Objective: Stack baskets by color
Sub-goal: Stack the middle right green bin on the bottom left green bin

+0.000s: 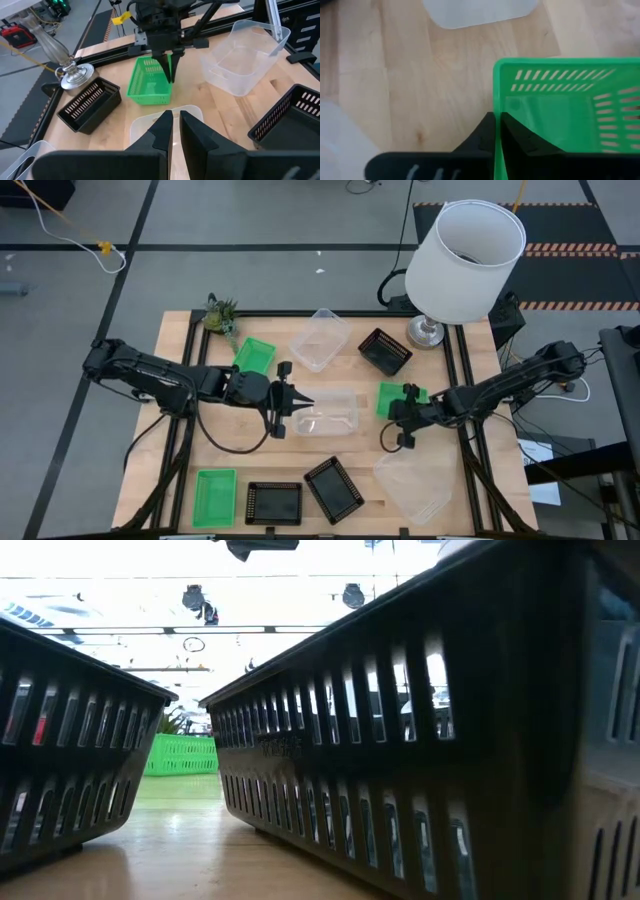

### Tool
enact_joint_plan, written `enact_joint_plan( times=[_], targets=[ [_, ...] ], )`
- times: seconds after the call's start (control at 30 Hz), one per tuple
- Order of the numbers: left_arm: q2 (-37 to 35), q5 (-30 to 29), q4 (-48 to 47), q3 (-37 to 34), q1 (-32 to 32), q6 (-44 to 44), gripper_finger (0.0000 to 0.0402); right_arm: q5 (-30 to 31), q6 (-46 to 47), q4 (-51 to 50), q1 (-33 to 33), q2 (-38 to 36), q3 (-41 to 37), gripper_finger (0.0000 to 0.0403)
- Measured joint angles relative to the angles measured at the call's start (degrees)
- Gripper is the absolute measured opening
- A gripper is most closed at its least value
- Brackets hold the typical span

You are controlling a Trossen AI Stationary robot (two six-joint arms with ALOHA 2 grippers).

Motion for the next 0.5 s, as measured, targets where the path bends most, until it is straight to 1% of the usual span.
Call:
enact_joint_plan(
  times=[0.2, 0.37, 0.5],
  targets=[
    [0.0, 0.0, 0.4, 0.0, 0.0, 1.3, 0.0037, -0.1, -2.7, -0.2, 0.4, -1.7, 0.1, 0.0002],
    [0.0, 0.0, 4.4, 0.0, 0.0, 3.3, 0.0037, -0.2, -5.9, -0.1, 0.4, -3.6, 1.7, 0.0001],
    [1.7, 0.0, 6.0, 0.1, 0.0, 5.0, 0.0039, -0.3, -8.1, -0.1, 0.5, -5.0, 2.8, 0.0000]
  ],
)
